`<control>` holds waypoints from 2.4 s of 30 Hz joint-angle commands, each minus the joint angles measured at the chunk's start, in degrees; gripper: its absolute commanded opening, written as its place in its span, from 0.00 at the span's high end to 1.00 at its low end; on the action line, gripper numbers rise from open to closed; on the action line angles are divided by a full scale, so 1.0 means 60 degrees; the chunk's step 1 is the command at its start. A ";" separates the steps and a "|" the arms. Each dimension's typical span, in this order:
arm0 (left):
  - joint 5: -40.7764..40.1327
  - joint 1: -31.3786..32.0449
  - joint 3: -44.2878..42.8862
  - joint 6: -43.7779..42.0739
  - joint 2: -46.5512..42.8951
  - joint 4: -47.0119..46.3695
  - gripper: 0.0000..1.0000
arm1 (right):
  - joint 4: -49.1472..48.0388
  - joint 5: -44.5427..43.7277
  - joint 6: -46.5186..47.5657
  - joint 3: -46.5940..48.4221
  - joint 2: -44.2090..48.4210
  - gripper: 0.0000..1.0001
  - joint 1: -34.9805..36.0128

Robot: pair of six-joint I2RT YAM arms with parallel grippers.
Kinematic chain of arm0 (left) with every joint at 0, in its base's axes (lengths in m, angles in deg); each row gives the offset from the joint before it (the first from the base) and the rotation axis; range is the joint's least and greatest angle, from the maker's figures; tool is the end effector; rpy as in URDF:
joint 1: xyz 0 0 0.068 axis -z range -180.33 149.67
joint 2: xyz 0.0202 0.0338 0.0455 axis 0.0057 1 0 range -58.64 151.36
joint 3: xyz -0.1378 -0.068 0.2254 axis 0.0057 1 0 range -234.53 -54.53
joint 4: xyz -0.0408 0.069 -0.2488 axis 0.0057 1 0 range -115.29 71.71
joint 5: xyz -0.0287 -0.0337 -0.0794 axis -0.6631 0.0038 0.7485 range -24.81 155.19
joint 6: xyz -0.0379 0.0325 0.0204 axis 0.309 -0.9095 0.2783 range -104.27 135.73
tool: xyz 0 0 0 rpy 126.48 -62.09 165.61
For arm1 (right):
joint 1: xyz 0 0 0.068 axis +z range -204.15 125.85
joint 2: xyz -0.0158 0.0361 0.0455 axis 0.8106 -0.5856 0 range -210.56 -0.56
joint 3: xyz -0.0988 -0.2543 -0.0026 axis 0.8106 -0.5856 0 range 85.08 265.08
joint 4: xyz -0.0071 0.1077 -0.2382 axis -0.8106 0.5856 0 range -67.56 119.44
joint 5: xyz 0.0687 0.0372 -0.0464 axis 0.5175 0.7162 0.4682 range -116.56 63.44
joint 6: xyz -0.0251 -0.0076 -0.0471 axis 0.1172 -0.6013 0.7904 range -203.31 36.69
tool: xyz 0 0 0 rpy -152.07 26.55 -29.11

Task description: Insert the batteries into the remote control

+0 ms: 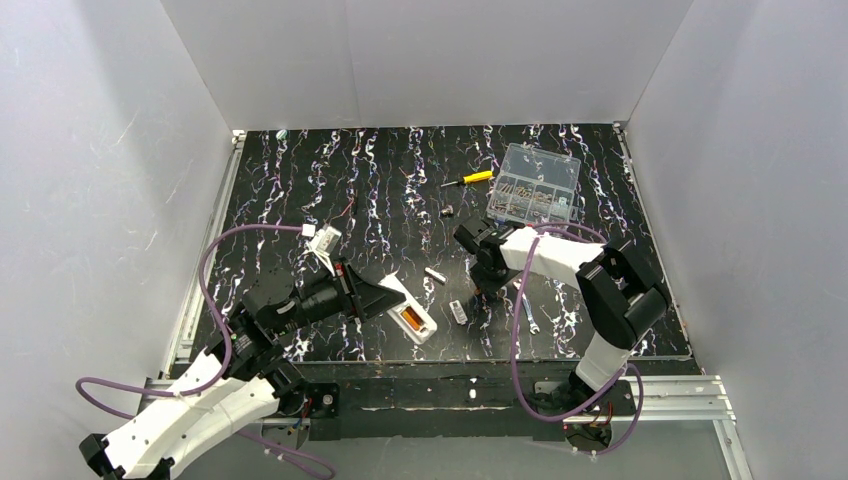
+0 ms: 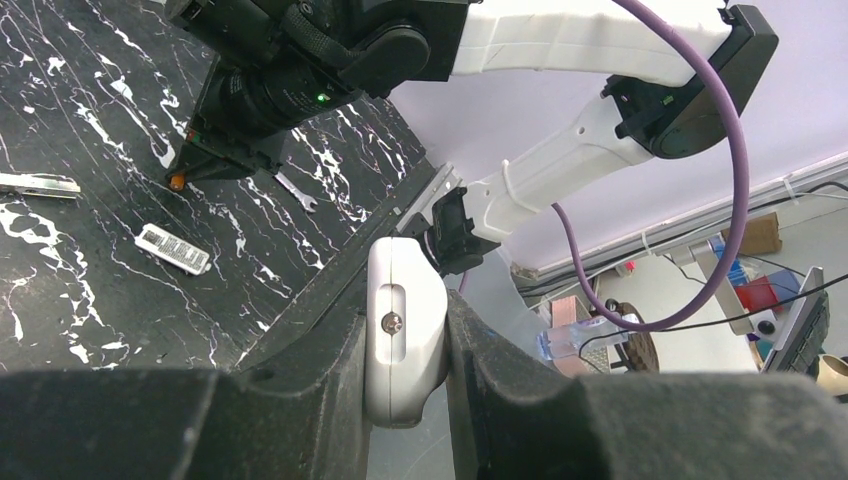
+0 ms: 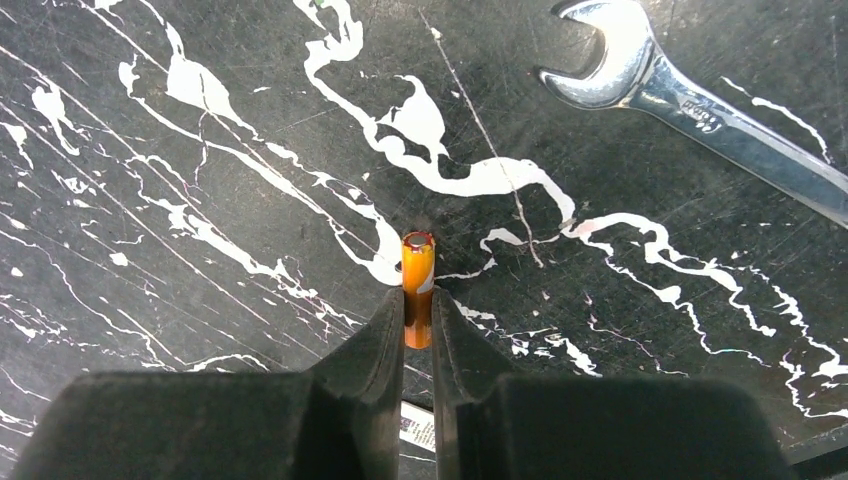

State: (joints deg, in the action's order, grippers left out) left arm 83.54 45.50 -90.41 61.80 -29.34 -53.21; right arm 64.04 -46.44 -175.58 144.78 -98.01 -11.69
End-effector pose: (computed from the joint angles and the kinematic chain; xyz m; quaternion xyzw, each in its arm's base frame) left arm 0.0721 -0.0903 0.3914 0.1402 0.4600 -0.6795 0.5541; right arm 0.2328 0.1967 0.1671 0.4275 0.8828 0.0181 0.1938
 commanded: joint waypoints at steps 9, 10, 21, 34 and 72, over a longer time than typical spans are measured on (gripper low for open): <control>-0.0153 0.0000 0.0154 0.0088 -0.0216 -0.0601 1.00 | 0.0337 -0.0299 -0.0369 0.0185 -0.0242 0.57 0.0101; -0.0170 0.0002 0.0176 0.0112 -0.0228 -0.0616 1.00 | 0.0332 -0.0288 -0.0294 0.0204 -0.0214 0.56 0.0102; -0.0275 0.0002 0.0243 0.0172 -0.0004 -0.0913 0.99 | 0.0270 -0.0564 0.1669 -0.0156 0.1813 0.50 0.0379; -0.0326 0.0005 0.0183 0.0235 -0.0026 -0.0860 1.00 | -0.4667 0.2889 1.2942 -0.1788 0.4839 0.36 -0.0539; -0.0922 0.0000 0.0814 0.0282 -0.0884 -0.0825 1.00 | -0.2022 0.8103 2.8859 -0.1343 0.1533 0.50 -0.2224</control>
State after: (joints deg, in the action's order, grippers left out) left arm 78.14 45.50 -85.65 63.76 -33.69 -53.67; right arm 53.83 3.04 -5.89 136.57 -87.06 -26.29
